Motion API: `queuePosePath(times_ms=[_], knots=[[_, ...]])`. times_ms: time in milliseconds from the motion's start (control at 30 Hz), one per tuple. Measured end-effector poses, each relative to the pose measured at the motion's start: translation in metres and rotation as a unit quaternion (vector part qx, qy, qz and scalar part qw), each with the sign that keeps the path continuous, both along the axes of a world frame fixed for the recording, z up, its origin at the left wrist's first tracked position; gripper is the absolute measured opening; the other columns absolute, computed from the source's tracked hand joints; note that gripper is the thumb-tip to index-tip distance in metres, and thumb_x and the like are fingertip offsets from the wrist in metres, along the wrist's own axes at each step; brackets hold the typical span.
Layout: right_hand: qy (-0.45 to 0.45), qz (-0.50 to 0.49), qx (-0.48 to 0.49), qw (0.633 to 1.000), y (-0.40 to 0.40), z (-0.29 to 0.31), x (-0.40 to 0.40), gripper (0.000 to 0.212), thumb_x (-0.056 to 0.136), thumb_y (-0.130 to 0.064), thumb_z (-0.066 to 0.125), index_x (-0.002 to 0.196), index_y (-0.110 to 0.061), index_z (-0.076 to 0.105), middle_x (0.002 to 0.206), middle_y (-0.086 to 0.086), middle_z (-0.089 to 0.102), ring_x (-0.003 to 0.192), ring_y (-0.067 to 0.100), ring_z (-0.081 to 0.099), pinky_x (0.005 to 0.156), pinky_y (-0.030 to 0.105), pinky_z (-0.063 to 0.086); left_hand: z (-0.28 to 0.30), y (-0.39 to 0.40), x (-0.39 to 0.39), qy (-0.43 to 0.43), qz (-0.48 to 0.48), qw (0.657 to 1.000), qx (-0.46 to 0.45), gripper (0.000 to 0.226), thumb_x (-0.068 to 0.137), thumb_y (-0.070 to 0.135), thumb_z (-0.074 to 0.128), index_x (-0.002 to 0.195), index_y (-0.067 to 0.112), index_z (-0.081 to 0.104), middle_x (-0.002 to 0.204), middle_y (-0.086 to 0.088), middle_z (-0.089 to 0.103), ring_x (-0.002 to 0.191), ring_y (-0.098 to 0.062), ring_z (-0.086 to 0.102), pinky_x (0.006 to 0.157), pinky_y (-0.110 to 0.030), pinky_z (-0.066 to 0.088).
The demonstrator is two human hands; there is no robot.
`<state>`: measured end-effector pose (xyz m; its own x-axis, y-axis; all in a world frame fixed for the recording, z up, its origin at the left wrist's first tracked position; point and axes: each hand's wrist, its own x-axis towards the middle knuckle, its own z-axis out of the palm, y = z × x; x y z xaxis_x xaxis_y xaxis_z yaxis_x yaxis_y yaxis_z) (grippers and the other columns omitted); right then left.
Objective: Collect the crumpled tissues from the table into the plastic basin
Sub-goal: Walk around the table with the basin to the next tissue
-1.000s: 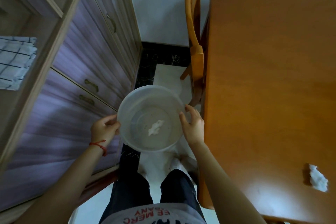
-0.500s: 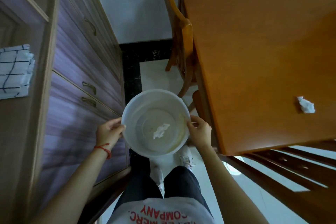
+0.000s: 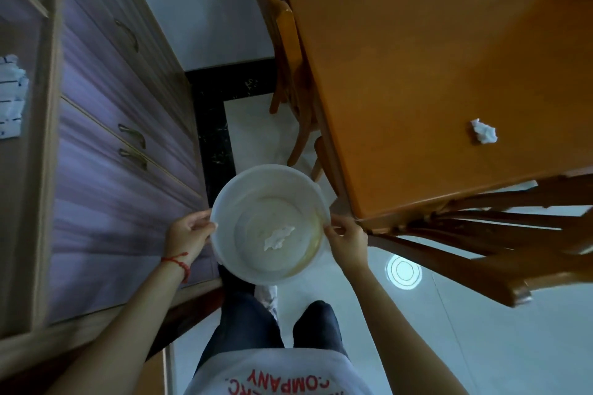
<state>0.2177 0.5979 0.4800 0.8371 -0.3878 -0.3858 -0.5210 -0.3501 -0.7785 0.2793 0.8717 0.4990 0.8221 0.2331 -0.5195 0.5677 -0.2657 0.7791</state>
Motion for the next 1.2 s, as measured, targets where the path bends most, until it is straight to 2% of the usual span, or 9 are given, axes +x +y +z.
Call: queuePosePath(times_ms=[233,333,400,500,633,800,900,1000,1200], knots=[[0.014,0.033,-0.012,0.999,-0.028,-0.003,-0.060,0.021,0.086,-0.022,0.058,0.103,-0.011,0.066,0.095,0.005,0.072,0.087,0.019,0.065,0.093,0.043,0.047,-0.003,-0.025,-0.074,0.000,0.016,1.000,0.014,0.036,0.080,-0.004,0.060,0.115,0.002,0.062,0.102,-0.013,0.066,0.088,-0.025,0.061,0.065,-0.024,0.054],[0.013,0.042,-0.004,0.999,-0.037,-0.004,-0.086,0.020,0.087,-0.020,0.057,0.103,-0.013,0.067,0.099,0.004,0.071,0.086,0.017,0.064,0.079,0.027,0.049,-0.005,-0.032,-0.104,0.005,0.023,0.999,0.029,0.036,0.077,-0.004,0.061,0.112,0.004,0.064,0.098,-0.009,0.067,0.082,-0.022,0.062,0.066,-0.023,0.052],[0.013,0.039,0.000,0.999,-0.043,-0.007,-0.104,0.021,0.087,-0.020,0.057,0.103,-0.013,0.067,0.101,0.004,0.070,0.084,0.014,0.062,0.077,0.026,0.049,-0.005,-0.036,-0.122,0.007,0.018,1.000,0.020,0.036,0.077,-0.002,0.062,0.112,0.006,0.064,0.097,-0.008,0.068,0.084,-0.025,0.064,0.077,-0.033,0.053],[0.014,0.029,-0.006,0.999,-0.048,-0.012,-0.131,0.021,0.087,-0.024,0.057,0.102,-0.015,0.067,0.103,0.000,0.066,0.075,0.006,0.060,0.070,0.018,0.048,-0.006,-0.041,-0.142,0.009,0.008,1.000,0.003,0.036,0.078,-0.003,0.062,0.112,0.005,0.064,0.098,-0.011,0.069,0.084,-0.029,0.066,0.079,-0.039,0.054],[0.021,-0.014,0.000,1.000,-0.048,-0.016,-0.169,0.018,0.086,-0.025,0.058,0.100,-0.019,0.068,0.087,-0.010,0.065,0.071,0.000,0.058,0.065,0.011,0.045,-0.009,-0.044,-0.159,0.023,-0.021,0.999,-0.015,0.034,0.078,-0.002,0.063,0.112,0.004,0.064,0.097,-0.015,0.070,0.083,-0.031,0.067,0.078,-0.044,0.056],[0.026,-0.095,0.015,0.995,-0.041,-0.014,-0.221,0.015,0.085,-0.024,0.060,0.097,-0.021,0.069,0.085,-0.011,0.067,0.071,-0.002,0.060,0.061,0.006,0.041,-0.006,-0.052,-0.176,0.029,-0.082,0.996,-0.032,0.033,0.080,-0.002,0.062,0.112,0.004,0.063,0.083,-0.003,0.068,0.076,-0.021,0.065,0.079,-0.041,0.055],[0.019,-0.145,0.014,0.989,-0.041,-0.008,-0.254,0.014,0.083,-0.022,0.062,0.096,-0.021,0.069,0.079,-0.012,0.067,0.067,-0.004,0.060,0.058,0.005,0.040,-0.002,-0.062,-0.186,0.022,-0.118,0.992,-0.041,0.034,0.080,0.000,0.063,0.113,0.008,0.063,0.086,-0.003,0.068,0.079,-0.019,0.065,0.071,-0.031,0.057],[0.022,-0.190,0.004,0.982,-0.046,-0.002,-0.284,0.016,0.083,-0.021,0.062,0.097,-0.020,0.069,0.081,-0.007,0.069,0.067,0.001,0.061,0.058,0.004,0.039,0.001,-0.078,-0.196,0.024,-0.165,0.985,-0.046,0.036,0.082,-0.001,0.062,0.117,0.003,0.060,0.100,-0.014,0.065,0.090,-0.026,0.063,0.077,-0.033,0.055],[0.013,-0.264,-0.025,0.964,-0.072,0.012,-0.342,0.017,0.084,-0.019,0.062,0.099,-0.015,0.069,0.085,-0.001,0.071,0.068,0.005,0.062,0.058,0.002,0.039,0.003,-0.130,-0.215,0.016,-0.255,0.966,-0.033,0.036,0.078,-0.003,0.064,0.114,-0.001,0.061,0.098,-0.016,0.064,0.086,-0.027,0.061,0.057,-0.018,0.055]])
